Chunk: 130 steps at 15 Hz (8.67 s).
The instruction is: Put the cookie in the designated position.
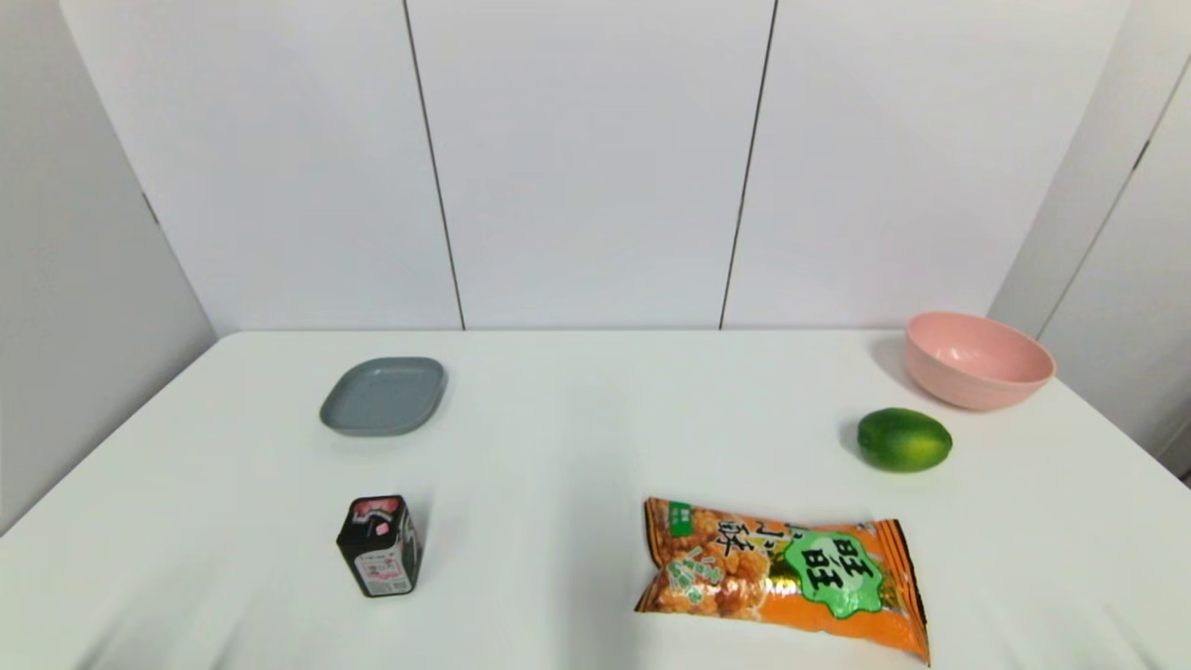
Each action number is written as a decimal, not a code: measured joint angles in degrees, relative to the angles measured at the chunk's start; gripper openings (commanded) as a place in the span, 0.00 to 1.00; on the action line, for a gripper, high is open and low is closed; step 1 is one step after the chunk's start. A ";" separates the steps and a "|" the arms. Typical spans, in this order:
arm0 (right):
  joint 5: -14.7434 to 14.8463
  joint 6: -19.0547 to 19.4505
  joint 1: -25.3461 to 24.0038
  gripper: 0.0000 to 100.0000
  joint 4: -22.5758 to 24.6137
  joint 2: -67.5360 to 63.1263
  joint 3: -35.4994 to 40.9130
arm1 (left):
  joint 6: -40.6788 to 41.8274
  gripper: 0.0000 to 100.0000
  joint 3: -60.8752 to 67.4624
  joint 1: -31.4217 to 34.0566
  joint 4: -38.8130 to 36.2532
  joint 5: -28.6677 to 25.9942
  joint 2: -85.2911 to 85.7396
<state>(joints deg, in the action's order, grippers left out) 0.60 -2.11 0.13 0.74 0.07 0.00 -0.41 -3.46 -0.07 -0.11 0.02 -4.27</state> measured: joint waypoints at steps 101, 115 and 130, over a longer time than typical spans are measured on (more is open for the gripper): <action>0.02 0.00 -0.02 1.00 0.00 0.00 0.00 | 56.26 1.00 -97.44 0.37 2.86 -29.87 -121.83; 0.02 0.00 -0.02 1.00 -0.01 0.00 0.00 | 39.41 1.00 -77.35 -2.27 50.58 -29.67 -82.66; 0.02 0.00 -0.02 1.00 0.00 0.00 0.00 | 9.56 1.00 -5.16 -0.34 -15.82 -6.56 -16.73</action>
<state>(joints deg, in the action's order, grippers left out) 0.62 -2.11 0.11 0.74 0.07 0.00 9.14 -8.62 -0.41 -15.93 -6.53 -20.99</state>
